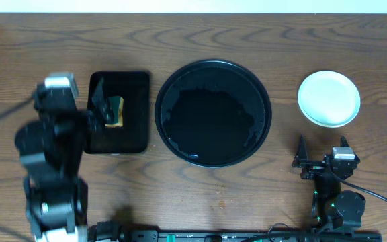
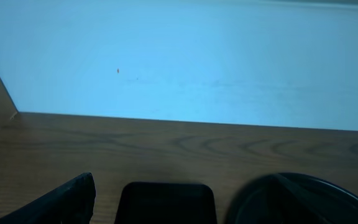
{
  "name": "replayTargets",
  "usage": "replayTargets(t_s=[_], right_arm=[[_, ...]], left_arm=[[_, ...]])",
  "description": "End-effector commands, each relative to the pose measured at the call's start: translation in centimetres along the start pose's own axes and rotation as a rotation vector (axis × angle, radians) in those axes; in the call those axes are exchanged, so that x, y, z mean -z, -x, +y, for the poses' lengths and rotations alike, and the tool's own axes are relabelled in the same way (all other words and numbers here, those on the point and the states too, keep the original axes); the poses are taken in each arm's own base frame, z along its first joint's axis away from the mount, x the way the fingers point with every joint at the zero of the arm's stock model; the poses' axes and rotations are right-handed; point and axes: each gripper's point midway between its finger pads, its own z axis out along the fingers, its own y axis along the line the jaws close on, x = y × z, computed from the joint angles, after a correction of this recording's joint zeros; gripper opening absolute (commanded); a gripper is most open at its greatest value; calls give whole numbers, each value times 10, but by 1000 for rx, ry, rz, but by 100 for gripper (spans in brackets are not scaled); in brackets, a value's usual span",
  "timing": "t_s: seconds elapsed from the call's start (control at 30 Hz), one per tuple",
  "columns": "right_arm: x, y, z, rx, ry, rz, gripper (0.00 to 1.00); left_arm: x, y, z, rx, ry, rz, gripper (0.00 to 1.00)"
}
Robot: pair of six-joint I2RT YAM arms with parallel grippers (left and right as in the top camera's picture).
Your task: Clean dirty plates on tray and stack at the side
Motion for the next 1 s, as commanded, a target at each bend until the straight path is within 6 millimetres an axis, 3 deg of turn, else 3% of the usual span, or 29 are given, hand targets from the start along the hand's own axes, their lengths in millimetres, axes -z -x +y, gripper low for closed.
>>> replayTargets(t_s=[0.0,0.13,0.27,0.6,0.7,0.97], right_arm=[[0,-1,-7,-12,-30,2,99],[0,-1,-7,-12,-30,2,99],[0,-1,-7,-12,-30,2,99],[0,-1,-7,-12,-30,2,99],[0,-1,-7,-12,-30,2,99],[0,-1,-7,-12,-30,2,99]], left_arm=[[21,-37,-10,-12,-23,3,87],[37,-68,-20,-21,-59,-20,87],[47,-82,-24,-33,-79,-87,87],[83,-24,-34,-56,-124,-574,87],[87,-26,-36,-61,-137,-627,87],[75,-52,-40,-51,-161,-584,87]])
